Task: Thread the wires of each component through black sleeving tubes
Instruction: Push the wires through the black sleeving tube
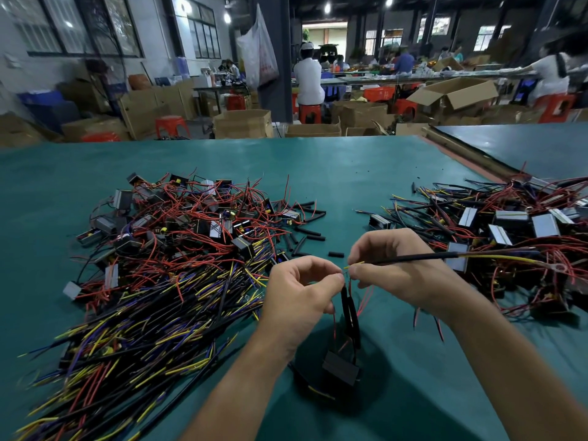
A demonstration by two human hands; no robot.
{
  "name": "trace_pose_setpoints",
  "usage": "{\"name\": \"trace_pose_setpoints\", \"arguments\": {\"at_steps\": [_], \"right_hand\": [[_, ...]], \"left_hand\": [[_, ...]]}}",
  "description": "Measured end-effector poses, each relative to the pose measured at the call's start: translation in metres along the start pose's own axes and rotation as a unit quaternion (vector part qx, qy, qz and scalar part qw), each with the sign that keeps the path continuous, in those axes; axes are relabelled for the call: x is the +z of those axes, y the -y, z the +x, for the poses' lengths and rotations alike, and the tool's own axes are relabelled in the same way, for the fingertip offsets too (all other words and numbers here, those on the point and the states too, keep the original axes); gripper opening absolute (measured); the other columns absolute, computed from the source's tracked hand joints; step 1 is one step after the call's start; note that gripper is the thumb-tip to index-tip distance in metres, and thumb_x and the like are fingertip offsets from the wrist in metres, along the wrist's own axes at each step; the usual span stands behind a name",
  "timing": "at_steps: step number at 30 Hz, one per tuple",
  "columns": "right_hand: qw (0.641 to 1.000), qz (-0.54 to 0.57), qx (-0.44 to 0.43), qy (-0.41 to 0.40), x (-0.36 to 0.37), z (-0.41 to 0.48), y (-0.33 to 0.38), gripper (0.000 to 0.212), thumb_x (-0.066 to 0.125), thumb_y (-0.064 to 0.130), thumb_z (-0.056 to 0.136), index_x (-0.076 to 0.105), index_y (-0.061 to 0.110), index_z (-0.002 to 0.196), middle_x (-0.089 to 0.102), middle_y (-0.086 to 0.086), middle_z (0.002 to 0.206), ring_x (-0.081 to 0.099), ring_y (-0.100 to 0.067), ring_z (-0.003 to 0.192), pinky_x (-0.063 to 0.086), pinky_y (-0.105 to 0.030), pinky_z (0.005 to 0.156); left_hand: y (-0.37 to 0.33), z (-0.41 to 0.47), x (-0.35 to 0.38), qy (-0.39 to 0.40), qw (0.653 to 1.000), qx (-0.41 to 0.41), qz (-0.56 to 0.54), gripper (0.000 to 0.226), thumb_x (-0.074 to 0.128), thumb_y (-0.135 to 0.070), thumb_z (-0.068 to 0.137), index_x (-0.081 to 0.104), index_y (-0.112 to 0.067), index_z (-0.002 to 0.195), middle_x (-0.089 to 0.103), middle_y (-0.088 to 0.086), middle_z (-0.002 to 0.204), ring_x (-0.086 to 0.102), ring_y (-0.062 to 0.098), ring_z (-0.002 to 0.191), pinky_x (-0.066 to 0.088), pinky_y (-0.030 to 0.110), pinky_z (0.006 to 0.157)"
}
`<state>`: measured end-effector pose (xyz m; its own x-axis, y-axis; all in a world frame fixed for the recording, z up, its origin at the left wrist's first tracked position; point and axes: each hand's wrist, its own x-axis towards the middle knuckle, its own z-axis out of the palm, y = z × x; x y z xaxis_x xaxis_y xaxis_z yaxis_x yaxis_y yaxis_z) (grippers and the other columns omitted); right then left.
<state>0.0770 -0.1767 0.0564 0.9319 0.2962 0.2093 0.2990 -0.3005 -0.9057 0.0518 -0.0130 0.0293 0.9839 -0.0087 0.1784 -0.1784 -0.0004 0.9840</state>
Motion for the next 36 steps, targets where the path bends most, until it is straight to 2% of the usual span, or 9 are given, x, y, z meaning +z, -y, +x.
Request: {"name": "trace_pose_setpoints", "arguments": {"at_steps": [2,5,11,14,18,20,25,31,36], "right_hand": [[1.000,-0.001,0.001,0.002,0.000,0.000,0.002,0.018,0.067,-0.009,0.081,0.066,0.007,0.073,0.067,-0.005,0.062,0.061,-0.017,0.059,0.050,-0.032,0.061],[1.000,0.002,0.004,0.010,-0.001,-0.002,0.004,0.019,0.066,-0.010,0.081,0.066,0.008,0.073,0.066,-0.006,0.063,0.060,-0.017,0.059,0.048,-0.032,0.060],[0.999,0.000,0.009,0.032,0.000,-0.004,0.011,0.022,0.067,-0.009,0.079,0.067,0.010,0.069,0.069,-0.007,0.062,0.059,-0.014,0.058,0.045,-0.028,0.056],[0.999,0.002,0.016,0.033,-0.002,-0.005,0.012,0.022,0.068,-0.009,0.079,0.068,0.010,0.067,0.069,-0.008,0.061,0.060,-0.014,0.057,0.047,-0.024,0.056],[0.999,0.010,0.019,0.035,-0.002,-0.006,0.012,0.019,0.069,-0.008,0.079,0.068,0.007,0.068,0.068,-0.010,0.061,0.060,-0.016,0.058,0.047,-0.022,0.056],[0.999,0.008,0.012,0.037,-0.002,-0.006,0.013,0.017,0.070,-0.007,0.079,0.068,0.006,0.069,0.068,-0.010,0.062,0.061,-0.016,0.059,0.047,-0.024,0.057],[0.999,-0.005,-0.001,0.045,-0.003,-0.008,0.013,0.015,0.070,-0.006,0.080,0.068,0.006,0.072,0.070,-0.005,0.064,0.062,-0.013,0.061,0.048,-0.025,0.059],[0.999,-0.021,-0.014,0.041,0.000,-0.007,0.014,0.020,0.068,-0.007,0.080,0.068,0.009,0.069,0.068,-0.007,0.062,0.058,-0.014,0.058,0.044,-0.029,0.056],[0.999,-0.027,-0.021,0.039,0.001,-0.007,0.013,0.019,0.068,-0.007,0.080,0.066,0.007,0.068,0.061,-0.004,0.056,0.050,-0.015,0.054,0.038,-0.029,0.051]], "left_hand": [[-0.002,0.000,0.000,0.009,1.000,0.004,-0.014,0.004,0.074,-0.013,0.068,0.071,-0.014,0.065,0.062,-0.004,0.056,0.050,0.008,0.042,0.043,0.020,0.045],[0.000,-0.001,0.000,0.020,1.000,0.015,-0.007,0.012,0.077,-0.007,0.071,0.072,-0.017,0.065,0.063,-0.005,0.054,0.051,0.005,0.042,0.043,0.018,0.044],[0.002,-0.001,-0.004,0.014,0.992,0.080,0.099,0.004,0.077,-0.022,0.072,0.074,-0.023,0.069,0.064,-0.001,0.053,0.049,0.013,0.045,0.036,0.023,0.046],[0.003,-0.002,-0.007,0.009,0.973,0.153,0.172,0.005,0.075,-0.027,0.074,0.074,-0.025,0.070,0.056,-0.013,0.047,0.040,0.003,0.041,0.029,0.015,0.045],[0.003,-0.003,-0.006,-0.023,0.935,0.239,0.262,0.006,0.076,-0.020,0.074,0.071,-0.022,0.071,0.059,-0.023,0.057,0.048,0.002,0.042,0.034,0.011,0.047],[0.004,-0.004,-0.005,-0.031,0.938,0.229,0.258,0.006,0.075,-0.022,0.074,0.070,-0.023,0.070,0.061,-0.021,0.058,0.049,0.003,0.042,0.036,0.013,0.047],[0.005,-0.002,-0.004,-0.003,0.976,0.128,0.176,0.009,0.070,-0.029,0.073,0.070,-0.024,0.066,0.061,-0.015,0.053,0.049,0.003,0.043,0.037,0.016,0.046],[0.002,-0.002,-0.003,0.014,0.988,0.091,0.126,0.011,0.069,-0.026,0.072,0.072,-0.017,0.067,0.062,-0.006,0.053,0.050,0.010,0.043,0.039,0.024,0.044],[0.001,-0.001,-0.003,0.031,0.995,0.058,0.078,0.007,0.069,-0.018,0.073,0.073,-0.014,0.068,0.056,-0.007,0.045,0.046,0.009,0.038,0.036,0.017,0.043]]}}
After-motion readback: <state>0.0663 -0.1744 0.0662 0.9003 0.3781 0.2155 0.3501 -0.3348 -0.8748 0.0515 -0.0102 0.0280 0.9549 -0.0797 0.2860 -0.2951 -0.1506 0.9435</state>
